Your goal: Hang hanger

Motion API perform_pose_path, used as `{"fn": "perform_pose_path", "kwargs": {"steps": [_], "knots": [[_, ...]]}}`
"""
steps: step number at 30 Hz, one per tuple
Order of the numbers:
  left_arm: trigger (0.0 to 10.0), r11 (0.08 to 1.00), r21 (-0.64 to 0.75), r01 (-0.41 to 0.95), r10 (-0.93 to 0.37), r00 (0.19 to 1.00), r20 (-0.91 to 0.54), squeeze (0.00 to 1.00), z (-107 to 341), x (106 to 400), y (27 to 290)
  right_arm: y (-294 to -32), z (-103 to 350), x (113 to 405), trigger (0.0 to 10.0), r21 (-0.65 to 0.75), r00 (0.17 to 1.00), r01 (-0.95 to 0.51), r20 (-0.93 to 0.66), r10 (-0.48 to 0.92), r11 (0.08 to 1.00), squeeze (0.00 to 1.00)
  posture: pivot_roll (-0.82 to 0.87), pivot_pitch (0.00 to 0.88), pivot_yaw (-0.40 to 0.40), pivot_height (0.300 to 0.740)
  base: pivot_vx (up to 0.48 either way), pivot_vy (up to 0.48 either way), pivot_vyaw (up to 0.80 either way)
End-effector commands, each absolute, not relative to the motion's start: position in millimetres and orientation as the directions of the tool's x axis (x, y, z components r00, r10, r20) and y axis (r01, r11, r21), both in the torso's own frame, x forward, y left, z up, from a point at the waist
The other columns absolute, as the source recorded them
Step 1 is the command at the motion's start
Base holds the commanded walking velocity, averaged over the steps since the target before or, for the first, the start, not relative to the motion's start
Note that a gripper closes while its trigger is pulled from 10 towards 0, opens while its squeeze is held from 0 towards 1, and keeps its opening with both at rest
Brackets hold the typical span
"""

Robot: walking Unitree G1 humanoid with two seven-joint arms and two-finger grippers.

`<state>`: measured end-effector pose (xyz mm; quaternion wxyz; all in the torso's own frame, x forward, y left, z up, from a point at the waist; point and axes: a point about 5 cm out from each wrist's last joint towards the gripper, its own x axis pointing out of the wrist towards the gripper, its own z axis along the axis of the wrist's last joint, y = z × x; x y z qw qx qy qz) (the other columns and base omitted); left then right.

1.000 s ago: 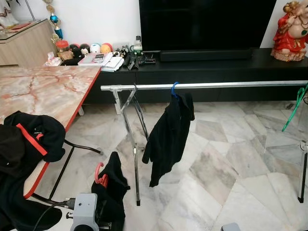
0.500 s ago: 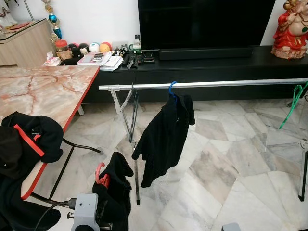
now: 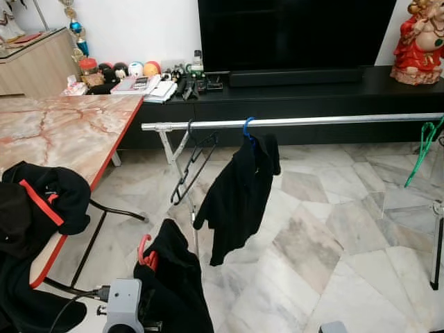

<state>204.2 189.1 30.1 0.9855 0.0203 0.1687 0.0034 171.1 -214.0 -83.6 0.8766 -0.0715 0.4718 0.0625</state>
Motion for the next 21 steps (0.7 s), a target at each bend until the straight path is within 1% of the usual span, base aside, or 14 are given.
{"fn": "perform_pose_path", "kwargs": {"steps": [1, 4, 7, 21], "knots": [[10.0, 0.999, 0.045, -0.002, 0.015, 0.962, -0.271, 0.00, 41.8, 209.1, 190.6, -214.6, -84.4, 169.2, 10.0, -0.067, 0.541, -0.175, -0.840, 0.039, 0.982, 0.00, 0.08, 0.046, 0.051, 0.740, 0.000, 0.000, 0.00], [10.0, 0.999, 0.045, -0.003, 0.015, 0.962, -0.271, 0.00, 41.9, 209.0, 190.7, -214.5, -84.4, 169.3, 10.0, -0.067, 0.540, -0.176, -0.840, 0.040, 0.982, 0.00, 0.08, 0.046, 0.050, 0.740, 0.000, 0.000, 0.00], [10.0, 0.999, 0.044, -0.004, 0.016, 0.963, -0.271, 0.00, 42.0, 208.8, 190.8, -214.4, -84.4, 169.3, 10.0, -0.067, 0.541, -0.176, -0.840, 0.040, 0.982, 0.00, 0.08, 0.045, 0.051, 0.740, -0.160, 0.000, 0.00], [10.0, 0.999, 0.043, -0.002, 0.013, 0.963, -0.269, 0.00, 42.0, 208.9, 189.9, -214.6, -84.5, 169.0, 10.0, -0.067, 0.541, -0.175, -0.840, 0.039, 0.982, 0.00, 0.08, 0.042, 0.051, 0.740, -0.251, 0.000, 0.00]]}}
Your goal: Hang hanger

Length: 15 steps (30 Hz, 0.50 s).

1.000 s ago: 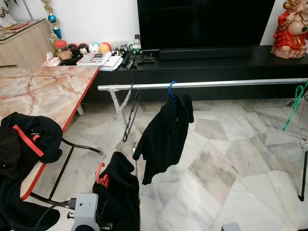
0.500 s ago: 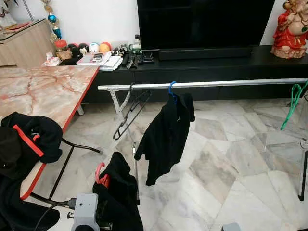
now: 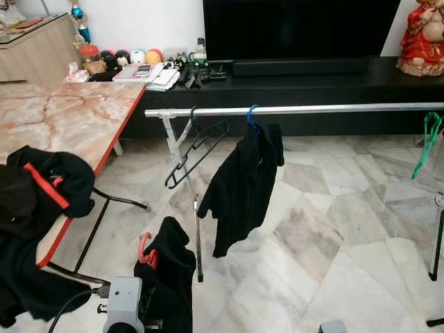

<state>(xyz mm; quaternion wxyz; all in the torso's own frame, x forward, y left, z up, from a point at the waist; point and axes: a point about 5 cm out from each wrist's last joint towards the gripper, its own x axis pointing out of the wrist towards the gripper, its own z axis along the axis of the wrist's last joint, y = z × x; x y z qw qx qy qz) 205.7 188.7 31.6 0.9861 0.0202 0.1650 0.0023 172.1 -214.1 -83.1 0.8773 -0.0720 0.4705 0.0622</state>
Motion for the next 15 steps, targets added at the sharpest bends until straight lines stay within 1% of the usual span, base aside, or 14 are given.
{"fn": "perform_pose_path", "kwargs": {"steps": [1, 15], "knots": [[10.0, 0.999, 0.042, -0.002, 0.013, 0.963, -0.269, 0.00, 42.1, 209.0, 189.6, -214.6, -84.6, 168.8, 10.0, -0.067, 0.541, -0.174, -0.840, 0.039, 0.982, 0.00, 0.08, 0.040, 0.051, 0.740, -0.266, 0.000, 0.00], [10.0, 0.999, 0.042, 0.006, 0.005, 0.965, -0.261, 0.00, 44.5, 210.8, 187.7, -214.5, -84.9, 168.2, 10.0, -0.069, 0.541, -0.171, -0.840, 0.035, 0.983, 0.00, 0.08, 0.035, 0.052, 0.740, -0.262, 0.000, 0.00]]}}
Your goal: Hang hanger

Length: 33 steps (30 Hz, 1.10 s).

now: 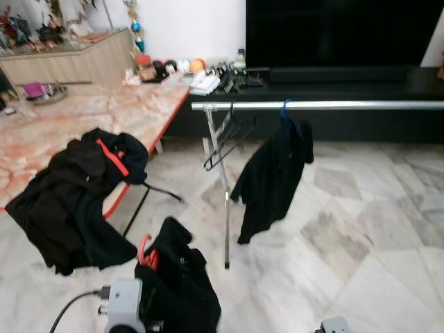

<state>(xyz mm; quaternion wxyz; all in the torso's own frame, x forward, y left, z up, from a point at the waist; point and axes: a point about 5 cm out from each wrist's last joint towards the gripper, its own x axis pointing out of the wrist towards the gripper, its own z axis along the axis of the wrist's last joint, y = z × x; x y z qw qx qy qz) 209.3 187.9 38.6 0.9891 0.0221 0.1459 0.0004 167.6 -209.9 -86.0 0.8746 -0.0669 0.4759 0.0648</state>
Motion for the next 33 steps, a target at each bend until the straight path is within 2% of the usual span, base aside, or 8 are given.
{"fn": "perform_pose_path", "kwargs": {"steps": [1, 18, 33], "knots": [[10.0, 0.999, 0.042, 0.007, 0.005, 0.965, -0.261, 0.00, 44.6, 210.8, 187.6, -214.5, -84.9, 168.1, 10.0, -0.069, 0.541, -0.171, -0.840, 0.035, 0.983, 0.00, 0.08, 0.035, 0.052, 0.740, -0.266, 0.000, 0.00], [10.0, 0.999, 0.042, 0.006, 0.005, 0.967, -0.256, 0.00, 48.1, 210.9, 187.1, -214.6, -84.9, 168.1, 10.0, -0.067, 0.541, -0.168, -0.840, 0.035, 0.984, 0.00, 0.09, 0.052, 0.053, 0.740, -0.262, 0.000, 0.00], [10.0, 0.998, 0.029, 0.054, -0.045, 0.965, -0.257, 0.00, 51.4, 217.5, 183.2, -214.2, -86.8, 163.7, 10.0, -0.068, 0.537, -0.161, -0.843, 0.029, 0.985, 0.00, 0.10, 0.041, 0.061, 0.740, 0.000, 0.000, 0.00]]}}
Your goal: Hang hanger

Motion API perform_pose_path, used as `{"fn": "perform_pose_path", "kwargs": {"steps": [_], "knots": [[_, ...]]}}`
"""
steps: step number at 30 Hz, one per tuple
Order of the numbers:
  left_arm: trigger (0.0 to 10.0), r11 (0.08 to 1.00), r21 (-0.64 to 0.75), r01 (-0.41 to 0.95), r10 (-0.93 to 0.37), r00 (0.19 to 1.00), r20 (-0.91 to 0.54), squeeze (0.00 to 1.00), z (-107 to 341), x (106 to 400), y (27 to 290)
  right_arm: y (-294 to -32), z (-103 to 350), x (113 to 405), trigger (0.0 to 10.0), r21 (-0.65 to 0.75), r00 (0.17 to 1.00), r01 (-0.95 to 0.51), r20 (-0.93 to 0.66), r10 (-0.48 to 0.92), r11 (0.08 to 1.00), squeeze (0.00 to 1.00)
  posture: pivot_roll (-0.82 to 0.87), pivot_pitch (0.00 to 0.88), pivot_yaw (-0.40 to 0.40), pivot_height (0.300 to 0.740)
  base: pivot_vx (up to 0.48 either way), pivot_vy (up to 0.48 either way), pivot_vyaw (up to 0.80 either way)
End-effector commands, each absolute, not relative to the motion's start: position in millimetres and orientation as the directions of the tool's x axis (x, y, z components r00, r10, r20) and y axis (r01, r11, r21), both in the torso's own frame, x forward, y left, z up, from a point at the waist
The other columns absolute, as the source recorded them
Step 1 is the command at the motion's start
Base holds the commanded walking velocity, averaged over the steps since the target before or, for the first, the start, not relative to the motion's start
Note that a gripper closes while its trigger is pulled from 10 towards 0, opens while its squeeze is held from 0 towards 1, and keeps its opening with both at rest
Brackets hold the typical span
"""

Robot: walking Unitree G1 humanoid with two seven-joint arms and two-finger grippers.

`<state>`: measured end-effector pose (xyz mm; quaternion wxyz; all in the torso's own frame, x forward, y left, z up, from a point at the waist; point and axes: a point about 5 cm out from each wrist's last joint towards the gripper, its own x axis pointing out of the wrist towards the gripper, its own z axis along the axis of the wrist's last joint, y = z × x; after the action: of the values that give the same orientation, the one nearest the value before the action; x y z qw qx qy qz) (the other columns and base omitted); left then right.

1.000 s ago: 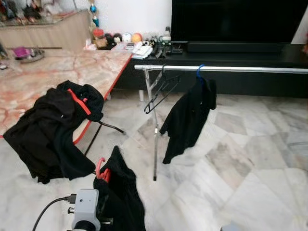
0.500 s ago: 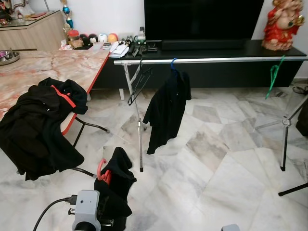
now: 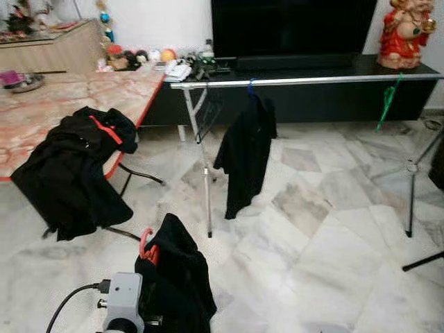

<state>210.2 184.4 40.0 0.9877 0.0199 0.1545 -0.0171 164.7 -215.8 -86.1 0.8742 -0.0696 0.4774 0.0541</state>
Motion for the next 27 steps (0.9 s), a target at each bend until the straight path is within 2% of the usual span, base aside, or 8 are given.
{"fn": "perform_pose_path", "kwargs": {"steps": [1, 15, 20, 27], "knots": [[10.0, 0.997, 0.040, 0.073, -0.060, 0.965, -0.254, 0.00, 53.1, 219.6, 181.5, -214.2, -87.4, 162.4, 10.0, -0.070, 0.536, -0.158, -0.844, 0.026, 0.985, 0.00, 0.10, 0.034, 0.063, 0.740, 0.000, 0.000, 0.00], [10.0, 0.984, 0.029, 0.174, -0.162, 0.957, -0.239, 0.00, 64.2, 230.2, 170.5, -215.2, -89.4, 156.2, 10.0, -0.086, 0.551, -0.108, -0.834, -0.012, 0.990, 0.00, 0.10, 0.015, 0.073, 0.740, 0.000, 0.000, 0.00], [10.0, 0.965, 0.008, 0.261, -0.253, 0.941, -0.225, 0.00, 70.9, 243.1, 157.8, -215.4, -85.0, 160.4, 10.0, -0.116, 0.639, -0.030, -0.766, -0.070, 0.993, 0.00, 0.09, 0.000, 0.078, 0.740, 0.000, 0.000, 0.00], [10.0, 0.942, 0.010, 0.334, -0.324, 0.921, -0.218, 0.00, 75.3, 254.1, 146.5, -213.6, -77.6, 166.8, 10.0, -0.149, 0.731, -0.036, -0.678, -0.075, 0.988, 0.00, 0.08, 0.000, 0.072, 0.740, 0.000, 0.000, 0.00]]}}
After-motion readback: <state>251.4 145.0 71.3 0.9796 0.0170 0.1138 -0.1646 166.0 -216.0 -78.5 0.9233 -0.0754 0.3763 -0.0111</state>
